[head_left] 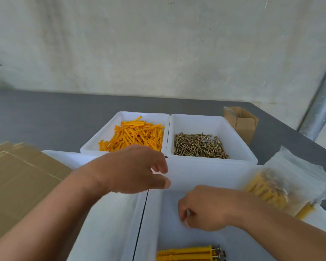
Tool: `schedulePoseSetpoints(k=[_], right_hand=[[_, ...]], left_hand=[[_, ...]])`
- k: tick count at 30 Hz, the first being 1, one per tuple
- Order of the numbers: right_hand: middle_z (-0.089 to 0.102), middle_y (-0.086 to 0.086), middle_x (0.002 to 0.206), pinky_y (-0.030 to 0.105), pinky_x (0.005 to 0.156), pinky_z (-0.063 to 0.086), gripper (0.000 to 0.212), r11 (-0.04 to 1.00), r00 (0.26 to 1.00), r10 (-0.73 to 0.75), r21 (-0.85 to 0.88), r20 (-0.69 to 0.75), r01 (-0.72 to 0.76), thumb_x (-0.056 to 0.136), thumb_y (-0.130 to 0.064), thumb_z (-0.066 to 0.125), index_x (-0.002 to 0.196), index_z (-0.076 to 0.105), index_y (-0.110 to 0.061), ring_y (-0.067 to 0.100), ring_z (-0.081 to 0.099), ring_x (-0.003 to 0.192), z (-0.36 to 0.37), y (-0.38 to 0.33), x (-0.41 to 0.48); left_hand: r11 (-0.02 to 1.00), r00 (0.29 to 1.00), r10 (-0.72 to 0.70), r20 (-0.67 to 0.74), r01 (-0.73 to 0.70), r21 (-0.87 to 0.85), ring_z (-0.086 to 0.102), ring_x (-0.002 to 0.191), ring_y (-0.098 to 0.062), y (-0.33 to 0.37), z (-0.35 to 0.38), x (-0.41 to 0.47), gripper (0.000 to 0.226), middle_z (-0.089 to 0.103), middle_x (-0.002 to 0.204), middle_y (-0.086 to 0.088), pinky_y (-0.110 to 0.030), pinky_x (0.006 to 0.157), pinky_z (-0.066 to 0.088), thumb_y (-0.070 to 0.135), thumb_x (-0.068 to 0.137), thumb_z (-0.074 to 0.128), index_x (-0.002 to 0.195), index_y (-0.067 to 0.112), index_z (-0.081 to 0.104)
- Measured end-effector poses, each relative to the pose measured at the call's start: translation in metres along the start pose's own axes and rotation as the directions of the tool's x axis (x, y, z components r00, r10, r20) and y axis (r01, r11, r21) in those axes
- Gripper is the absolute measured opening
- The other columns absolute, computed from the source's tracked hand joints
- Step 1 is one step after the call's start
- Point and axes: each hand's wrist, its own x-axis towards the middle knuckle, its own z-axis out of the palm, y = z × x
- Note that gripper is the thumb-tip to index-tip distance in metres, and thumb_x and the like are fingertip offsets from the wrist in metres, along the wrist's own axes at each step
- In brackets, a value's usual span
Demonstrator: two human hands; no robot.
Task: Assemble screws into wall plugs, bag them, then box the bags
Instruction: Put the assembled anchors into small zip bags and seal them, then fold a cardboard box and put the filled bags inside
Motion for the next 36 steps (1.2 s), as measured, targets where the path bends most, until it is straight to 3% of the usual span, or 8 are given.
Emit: schedulePoseSetpoints(k=[4,9,15,18,23,29,32,36], right_hand=[[0.064,-0.007,0.115,0.006,0.050,0.025,0.026,0.999,1.000,-0.006,0.040,-0.026,0.007,0.096,-0.030,0.051,0.117,0.065,-0.029,0.001,0.041,0.080,0.000,0.004,0.001],[0.050,-0.018,0.078,0.007,0.051,0.025,0.023,0.998,0.999,0.014,0.067,-0.038,-0.011,0.095,-0.031,0.053,0.114,0.065,-0.030,-0.004,0.040,0.065,0.004,0.005,0.006],[0.047,-0.020,0.078,0.015,0.056,0.032,0.018,0.991,0.998,0.057,0.119,-0.018,-0.054,0.092,-0.034,0.057,0.108,0.064,-0.035,-0.002,0.045,0.071,0.005,0.005,0.009],[0.048,-0.019,0.080,0.016,0.057,0.032,0.018,0.990,0.997,0.074,0.120,-0.013,-0.072,0.092,-0.034,0.057,0.108,0.064,-0.034,0.003,0.047,0.079,0.006,0.005,0.011],[0.048,-0.019,0.080,0.015,0.057,0.032,0.018,0.989,0.996,0.094,0.118,-0.004,-0.093,0.092,-0.036,0.057,0.108,0.063,-0.035,0.003,0.047,0.079,0.006,0.007,0.012],[0.050,-0.017,0.086,0.017,0.059,0.035,0.018,0.988,0.995,0.101,0.117,0.003,-0.101,0.092,-0.037,0.058,0.109,0.063,-0.035,0.007,0.050,0.086,0.006,0.005,0.011],[0.052,-0.015,0.091,0.019,0.060,0.036,0.018,0.989,0.994,0.105,0.108,0.006,-0.105,0.092,-0.037,0.058,0.109,0.063,-0.034,0.009,0.051,0.088,0.006,0.005,0.010],[0.054,-0.011,0.098,0.020,0.061,0.037,0.019,0.987,0.994,0.112,0.112,0.014,-0.113,0.092,-0.037,0.057,0.109,0.062,-0.034,0.011,0.052,0.089,0.005,0.004,0.008]], left_hand=[[0.957,0.953,-0.263,-0.152,0.278,0.088,0.047,0.108,-0.010,-0.042,-0.018,-0.009,0.047,0.046,0.114,0.015,-0.027,0.089,0.036,0.060,0.081,0.062,0.125,0.046,0.051],[0.772,0.730,-0.574,-0.371,0.634,0.053,0.044,0.123,-0.036,-0.098,-0.028,-0.021,0.068,0.040,0.134,-0.012,-0.039,0.098,0.041,0.051,0.080,0.068,0.139,0.030,0.043],[0.559,0.491,-0.755,-0.435,0.828,-0.036,0.049,0.112,-0.039,-0.149,-0.045,-0.046,0.066,0.047,0.122,-0.015,-0.044,0.092,0.046,0.059,0.074,0.069,0.127,0.024,0.052],[0.541,0.492,-0.790,-0.364,0.840,-0.039,0.053,0.111,-0.034,-0.159,-0.043,-0.055,0.061,0.055,0.121,-0.011,-0.041,0.089,0.049,0.058,0.073,0.066,0.122,0.022,0.055],[0.509,0.464,-0.793,-0.396,0.861,-0.010,0.052,0.107,-0.034,-0.149,-0.041,-0.054,0.048,0.055,0.111,-0.009,-0.042,0.091,0.047,0.050,0.075,0.065,0.115,0.025,0.057],[0.601,0.480,-0.704,-0.524,0.795,-0.079,0.055,0.100,-0.034,-0.131,-0.044,-0.052,0.033,0.059,0.106,-0.012,-0.035,0.072,0.039,0.020,0.083,0.063,0.115,0.016,0.058],[0.617,0.494,-0.708,-0.504,0.780,-0.102,0.056,0.104,-0.035,-0.127,-0.053,-0.050,0.029,0.062,0.114,-0.016,-0.036,0.078,0.041,0.018,0.084,0.064,0.112,0.012,0.063],[0.641,0.541,-0.715,-0.442,0.761,-0.106,0.055,0.097,-0.034,-0.118,-0.056,-0.046,0.022,0.061,0.106,-0.016,-0.037,0.080,0.043,0.017,0.083,0.066,0.104,0.010,0.067]])
